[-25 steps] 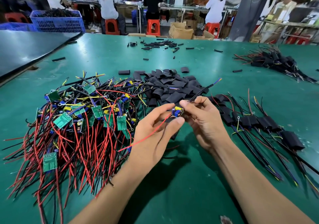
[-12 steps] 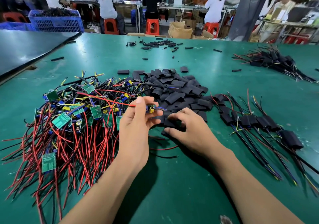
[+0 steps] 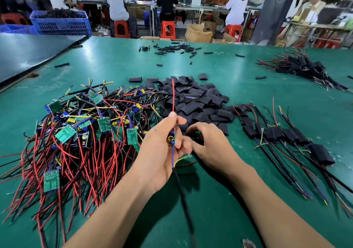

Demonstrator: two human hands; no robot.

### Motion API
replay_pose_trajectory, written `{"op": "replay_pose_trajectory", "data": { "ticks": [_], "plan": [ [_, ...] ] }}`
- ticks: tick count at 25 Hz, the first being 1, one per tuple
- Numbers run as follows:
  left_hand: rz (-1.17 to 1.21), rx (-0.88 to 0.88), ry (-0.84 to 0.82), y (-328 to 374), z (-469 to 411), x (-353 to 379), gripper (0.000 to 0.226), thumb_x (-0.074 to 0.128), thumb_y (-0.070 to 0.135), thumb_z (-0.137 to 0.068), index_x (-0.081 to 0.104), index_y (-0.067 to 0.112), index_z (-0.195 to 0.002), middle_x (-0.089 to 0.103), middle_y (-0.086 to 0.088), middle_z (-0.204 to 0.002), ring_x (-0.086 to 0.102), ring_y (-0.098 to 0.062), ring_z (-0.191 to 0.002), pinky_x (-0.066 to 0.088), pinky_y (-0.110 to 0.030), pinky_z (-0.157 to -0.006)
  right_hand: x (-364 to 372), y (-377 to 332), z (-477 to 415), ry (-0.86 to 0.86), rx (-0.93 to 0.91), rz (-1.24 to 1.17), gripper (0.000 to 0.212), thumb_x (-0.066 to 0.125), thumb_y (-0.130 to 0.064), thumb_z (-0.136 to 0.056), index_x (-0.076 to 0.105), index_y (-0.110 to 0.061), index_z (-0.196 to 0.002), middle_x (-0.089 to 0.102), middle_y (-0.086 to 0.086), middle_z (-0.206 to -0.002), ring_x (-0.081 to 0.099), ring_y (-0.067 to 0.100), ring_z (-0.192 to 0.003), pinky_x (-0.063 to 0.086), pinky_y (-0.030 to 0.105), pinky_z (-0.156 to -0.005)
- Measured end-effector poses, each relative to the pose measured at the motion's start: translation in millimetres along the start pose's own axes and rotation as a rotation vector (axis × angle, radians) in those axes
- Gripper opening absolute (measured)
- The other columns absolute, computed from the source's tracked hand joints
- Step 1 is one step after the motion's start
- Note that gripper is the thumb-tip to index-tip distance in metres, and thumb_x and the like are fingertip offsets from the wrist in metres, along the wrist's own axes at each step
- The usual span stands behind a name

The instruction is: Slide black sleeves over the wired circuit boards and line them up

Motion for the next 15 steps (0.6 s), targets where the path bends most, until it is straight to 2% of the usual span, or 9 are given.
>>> {"op": "replay_pose_trajectory", "data": {
  "ticks": [3, 6, 8, 11, 13, 15],
  "plan": [
    [-0.199, -0.070, 0.001, -6.8, 1.2, -3.7, 0.029, 0.057, 0.034, -0.096, 0.068, 0.011, -0.082, 0.038, -0.004, -0.049, 0.034, -0.015, -0.028, 0.027, -0.016, -0.038, -1.7, -0.5, -0.4, 0.034, 0.003, -0.048, 0.027, 0.074, -0.037, -0.087, 0.066, -0.022, -0.107, 0.063, -0.007, -0.103, 0.053, 0.010, -0.096, 0.036, 0.020, -0.078],
    [-0.485, -0.064, 0.023, -15.3, -0.2, -8.9, 0.034, 0.049, 0.033, -0.103, 0.061, 0.003, -0.093, 0.050, -0.005, -0.057, 0.032, -0.015, -0.027, 0.022, -0.014, -0.037, -8.8, 3.0, -1.9, 0.199, 0.130, -0.275, 0.031, 0.076, -0.034, -0.086, 0.069, -0.021, -0.114, 0.064, -0.006, -0.105, 0.056, 0.000, -0.088, 0.041, 0.010, -0.081],
    [-0.605, -0.018, 0.044, -17.5, -0.7, -11.0, 0.030, 0.046, 0.028, -0.104, 0.063, 0.006, -0.093, 0.056, -0.003, -0.059, 0.037, -0.018, -0.029, 0.025, -0.017, -0.036, -13.3, 7.3, -4.2, 0.278, 0.254, -0.464, 0.032, 0.073, -0.031, -0.090, 0.068, -0.021, -0.121, 0.066, -0.004, -0.109, 0.062, 0.001, -0.091, 0.046, 0.013, -0.086],
    [-0.640, 0.025, 0.035, -15.7, 0.4, -11.2, 0.020, 0.050, 0.016, -0.103, 0.069, 0.013, -0.098, 0.064, -0.002, -0.064, 0.051, -0.020, -0.042, 0.039, -0.023, -0.041, -17.7, 11.8, -5.9, 0.313, 0.350, -0.839, 0.015, 0.063, -0.024, -0.099, 0.072, -0.024, -0.111, 0.070, -0.005, -0.097, 0.065, 0.001, -0.079, 0.053, 0.018, -0.073],
    [-0.612, 0.030, 0.018, -17.2, 0.7, -10.4, 0.019, 0.051, 0.011, -0.102, 0.069, 0.015, -0.107, 0.067, -0.001, -0.067, 0.055, -0.019, -0.049, 0.044, -0.023, -0.045, -18.9, 11.1, -5.5, 0.272, 0.343, -0.844, 0.014, 0.062, -0.021, -0.099, 0.076, -0.024, -0.101, 0.072, -0.012, -0.087, 0.062, -0.003, -0.074, 0.051, 0.015, -0.069],
    [-0.611, 0.055, 0.051, -17.7, -0.6, -10.5, 0.021, 0.050, 0.009, -0.102, 0.068, 0.015, -0.111, 0.062, 0.002, -0.059, 0.057, -0.019, -0.053, 0.047, -0.023, -0.048, -16.7, 7.1, -4.4, 0.231, 0.308, -0.740, 0.012, 0.065, -0.024, -0.097, 0.077, -0.023, -0.100, 0.075, -0.013, -0.093, 0.062, -0.005, -0.077, 0.046, 0.012, -0.069]
  ]
}}
Point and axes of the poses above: each hand's wrist, its own z-axis away from the middle knuckle, its own x-axis out of the palm, y = z × x, the point moved 4 cm from there along -z, towards the middle knuckle
